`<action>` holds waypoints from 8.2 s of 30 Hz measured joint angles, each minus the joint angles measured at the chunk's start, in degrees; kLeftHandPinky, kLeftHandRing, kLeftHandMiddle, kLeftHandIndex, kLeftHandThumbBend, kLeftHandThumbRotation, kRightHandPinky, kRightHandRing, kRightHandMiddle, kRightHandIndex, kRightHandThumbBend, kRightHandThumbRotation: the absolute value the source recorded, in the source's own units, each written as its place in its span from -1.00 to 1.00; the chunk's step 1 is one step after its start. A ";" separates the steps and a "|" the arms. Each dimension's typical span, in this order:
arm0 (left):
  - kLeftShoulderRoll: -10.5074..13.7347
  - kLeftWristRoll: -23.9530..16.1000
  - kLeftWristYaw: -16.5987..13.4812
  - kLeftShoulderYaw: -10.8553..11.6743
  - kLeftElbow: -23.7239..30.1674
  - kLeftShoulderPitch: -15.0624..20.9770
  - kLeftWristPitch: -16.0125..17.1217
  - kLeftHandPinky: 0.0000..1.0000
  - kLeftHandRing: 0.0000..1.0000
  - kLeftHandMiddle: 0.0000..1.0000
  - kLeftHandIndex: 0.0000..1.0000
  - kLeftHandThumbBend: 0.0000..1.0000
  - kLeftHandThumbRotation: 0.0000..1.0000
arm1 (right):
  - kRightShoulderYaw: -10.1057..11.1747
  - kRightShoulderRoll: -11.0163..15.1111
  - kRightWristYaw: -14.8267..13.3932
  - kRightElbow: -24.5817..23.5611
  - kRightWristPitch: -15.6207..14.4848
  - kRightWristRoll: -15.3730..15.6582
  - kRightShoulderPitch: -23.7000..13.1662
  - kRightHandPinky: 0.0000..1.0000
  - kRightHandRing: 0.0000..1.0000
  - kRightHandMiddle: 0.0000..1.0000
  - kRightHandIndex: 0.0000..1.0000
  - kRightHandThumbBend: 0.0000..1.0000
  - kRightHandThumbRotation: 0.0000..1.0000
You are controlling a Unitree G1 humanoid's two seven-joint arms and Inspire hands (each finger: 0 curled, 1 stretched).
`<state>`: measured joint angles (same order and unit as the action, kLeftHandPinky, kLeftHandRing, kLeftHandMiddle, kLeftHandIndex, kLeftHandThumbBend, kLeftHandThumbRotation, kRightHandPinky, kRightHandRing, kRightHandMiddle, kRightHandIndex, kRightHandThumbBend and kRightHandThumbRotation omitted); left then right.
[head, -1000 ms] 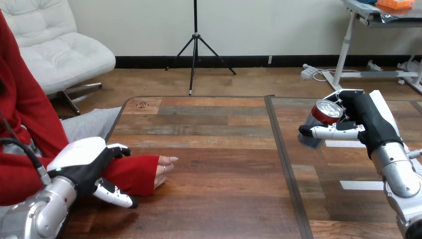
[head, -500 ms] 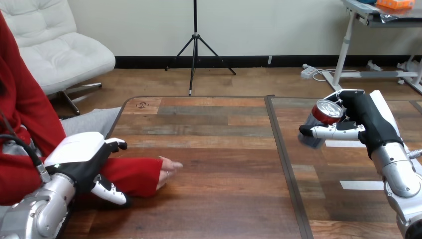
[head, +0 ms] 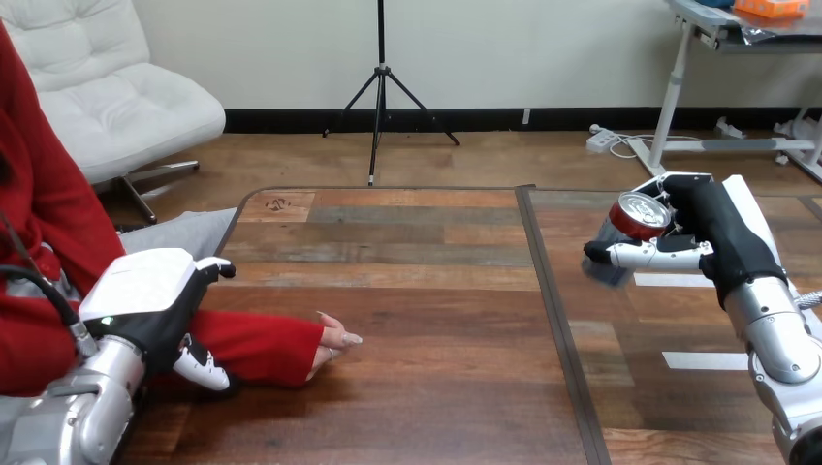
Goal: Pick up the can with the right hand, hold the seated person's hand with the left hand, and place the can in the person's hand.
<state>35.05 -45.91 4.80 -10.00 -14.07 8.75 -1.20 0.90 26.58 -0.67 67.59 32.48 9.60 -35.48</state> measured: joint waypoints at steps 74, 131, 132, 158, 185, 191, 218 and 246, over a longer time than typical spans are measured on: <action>-0.24 -1.77 1.07 -6.14 -5.43 5.25 -1.88 0.64 0.65 0.64 0.59 0.84 -0.85 | 0.32 0.00 0.38 0.00 0.05 -1.13 0.00 -0.42 -0.34 -0.21 -0.13 0.76 -1.00; -2.19 -0.47 5.63 -12.65 -19.36 18.01 0.03 -0.38 -0.31 -0.20 -0.17 0.51 -0.96 | 1.57 0.00 0.71 -0.94 0.05 -1.93 0.00 -0.46 -0.37 -0.22 -0.13 0.74 -1.00; -2.24 -0.33 5.75 -12.65 -19.50 18.13 -0.08 -0.44 -0.36 -0.23 -0.19 0.50 -0.98 | 1.57 0.00 0.71 -1.01 0.05 -1.93 0.00 -0.46 -0.37 -0.22 -0.13 0.74 -1.00; -2.72 2.68 6.60 -12.65 -20.20 18.50 -1.50 -0.62 -0.50 -0.32 -0.25 0.42 -1.00 | 1.59 -0.01 0.73 -1.54 0.05 -1.95 0.00 -0.46 -0.37 -0.23 -0.13 0.73 -1.00; -2.61 5.81 5.71 -11.39 -19.83 17.31 -2.06 -0.63 -0.49 -0.31 -0.25 0.34 -1.00 | 1.59 0.00 0.72 -1.54 0.05 -1.85 0.00 -0.43 -0.34 -0.21 -0.13 0.73 -1.00; -2.37 6.39 3.80 -10.67 -19.54 16.09 -0.94 -0.56 -0.40 -0.23 -0.22 0.32 -1.00 | 1.59 -0.01 0.72 -1.54 0.05 -1.86 0.00 -0.42 -0.33 -0.21 -0.13 0.73 -1.00; -1.06 6.75 2.60 -7.67 -10.71 11.18 -2.54 -0.25 -0.07 0.00 -0.04 0.47 -1.00 | 1.59 -0.04 0.79 -1.54 0.05 -1.95 0.00 -0.47 -0.38 -0.23 -0.14 0.75 -1.00; 0.08 5.81 5.48 -6.86 -5.71 10.14 -5.53 -0.36 -0.16 -0.07 -0.05 0.67 -1.00 | 1.61 -0.09 0.96 -1.54 0.04 -2.65 0.00 -0.46 -0.37 -0.24 -0.14 0.75 -1.00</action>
<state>35.13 -40.10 10.27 -16.87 -19.78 18.88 -6.72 2.52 26.49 0.30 66.06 32.52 6.95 -35.48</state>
